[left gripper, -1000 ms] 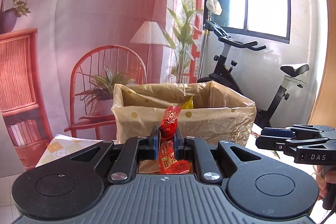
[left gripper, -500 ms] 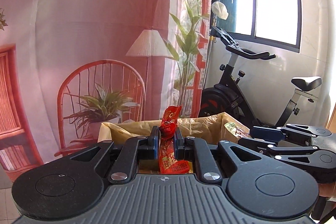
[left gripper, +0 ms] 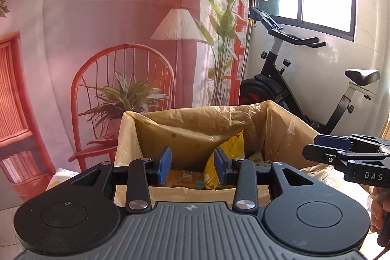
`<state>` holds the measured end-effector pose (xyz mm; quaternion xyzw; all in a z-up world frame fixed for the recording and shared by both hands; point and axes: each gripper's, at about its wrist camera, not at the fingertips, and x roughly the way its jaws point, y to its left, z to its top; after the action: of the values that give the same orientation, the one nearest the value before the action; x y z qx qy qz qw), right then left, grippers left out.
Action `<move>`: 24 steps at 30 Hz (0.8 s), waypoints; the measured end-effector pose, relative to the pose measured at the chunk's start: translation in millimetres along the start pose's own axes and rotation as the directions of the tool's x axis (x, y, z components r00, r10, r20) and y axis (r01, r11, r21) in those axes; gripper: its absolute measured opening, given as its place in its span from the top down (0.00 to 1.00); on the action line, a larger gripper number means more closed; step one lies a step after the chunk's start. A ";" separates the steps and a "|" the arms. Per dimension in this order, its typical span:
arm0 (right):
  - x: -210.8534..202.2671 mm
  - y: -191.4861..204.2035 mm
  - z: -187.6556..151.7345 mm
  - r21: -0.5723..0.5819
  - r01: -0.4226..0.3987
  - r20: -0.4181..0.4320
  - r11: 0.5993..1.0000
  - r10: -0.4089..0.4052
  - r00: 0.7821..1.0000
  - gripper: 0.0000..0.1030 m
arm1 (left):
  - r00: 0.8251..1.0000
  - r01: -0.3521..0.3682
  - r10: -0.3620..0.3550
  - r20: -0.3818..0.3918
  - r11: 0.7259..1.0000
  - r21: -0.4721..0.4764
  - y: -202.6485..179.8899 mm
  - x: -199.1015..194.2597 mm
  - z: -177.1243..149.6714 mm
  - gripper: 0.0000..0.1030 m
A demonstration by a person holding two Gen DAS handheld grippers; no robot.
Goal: Organize snacks
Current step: 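Lower both tools toward the orange chip bag and remaining snacks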
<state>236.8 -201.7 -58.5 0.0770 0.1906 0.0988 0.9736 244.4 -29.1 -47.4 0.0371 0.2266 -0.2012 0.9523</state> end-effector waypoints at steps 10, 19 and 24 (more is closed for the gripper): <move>-43.3 34.3 -40.6 0.000 -0.069 0.003 0.998 0.069 0.998 0.48 | 0.997 0.015 -0.019 -0.069 0.998 -0.055 29.3 -49.9 -51.2 0.61; -37.7 53.1 -103.8 -0.003 -0.104 -0.191 0.995 0.102 0.976 0.41 | 0.986 -0.001 -0.016 -0.167 0.995 -0.099 47.8 -47.1 -105.1 0.61; -14.6 60.0 -122.9 -0.018 -0.140 -0.260 0.990 0.131 0.957 0.29 | 0.984 -0.007 -0.014 -0.180 0.994 -0.113 51.7 -38.9 -116.9 0.61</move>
<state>166.3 -133.0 -154.5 0.0586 0.3084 0.1780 0.9326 184.6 51.5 -135.7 0.0007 0.3232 -0.1855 0.9280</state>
